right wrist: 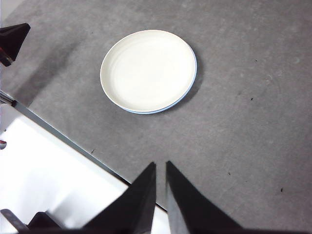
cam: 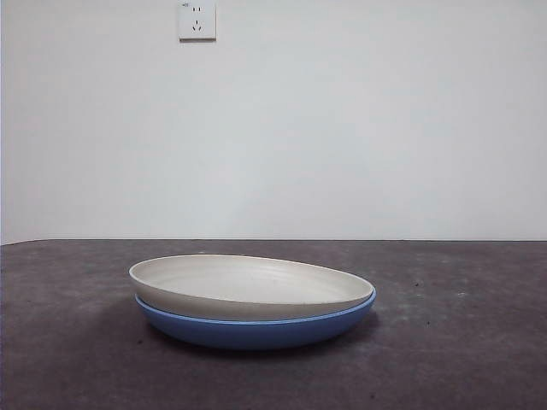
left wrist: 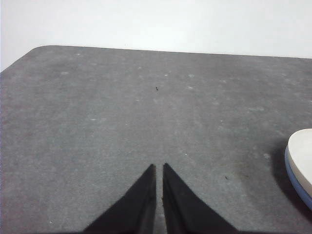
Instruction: Pick up the white plate, put it on the blue plate, put it on desk
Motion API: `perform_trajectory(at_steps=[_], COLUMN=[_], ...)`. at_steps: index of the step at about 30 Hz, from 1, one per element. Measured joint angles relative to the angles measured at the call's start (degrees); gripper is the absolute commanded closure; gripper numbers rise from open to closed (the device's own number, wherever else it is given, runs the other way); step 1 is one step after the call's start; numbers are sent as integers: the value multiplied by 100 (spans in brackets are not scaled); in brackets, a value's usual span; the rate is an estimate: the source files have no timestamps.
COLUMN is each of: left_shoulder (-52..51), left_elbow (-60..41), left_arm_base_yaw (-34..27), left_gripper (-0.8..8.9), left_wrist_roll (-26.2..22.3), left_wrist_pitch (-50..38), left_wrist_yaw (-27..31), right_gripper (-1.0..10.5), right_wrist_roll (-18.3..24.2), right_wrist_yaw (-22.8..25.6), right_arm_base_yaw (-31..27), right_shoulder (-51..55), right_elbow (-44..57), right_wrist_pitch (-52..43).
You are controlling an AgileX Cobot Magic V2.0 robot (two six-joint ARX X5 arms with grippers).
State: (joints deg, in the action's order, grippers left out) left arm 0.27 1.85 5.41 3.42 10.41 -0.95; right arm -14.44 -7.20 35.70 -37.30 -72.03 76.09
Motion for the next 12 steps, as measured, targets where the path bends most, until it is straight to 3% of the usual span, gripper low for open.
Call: perform_trajectory(at_steps=[12], left_shoulder=[0], left_elbow=[0], left_arm_base_yaw=[0], left_gripper=[789], left_wrist_roll=[-59], left_wrist_pitch=[0], left_wrist_yaw=[0], right_gripper=[916], right_wrist_roll=[0], right_wrist_yaw=[0], right_arm_base_yaw=[0], right_shoulder=[-2], right_elbow=[0], right_wrist_pitch=[0])
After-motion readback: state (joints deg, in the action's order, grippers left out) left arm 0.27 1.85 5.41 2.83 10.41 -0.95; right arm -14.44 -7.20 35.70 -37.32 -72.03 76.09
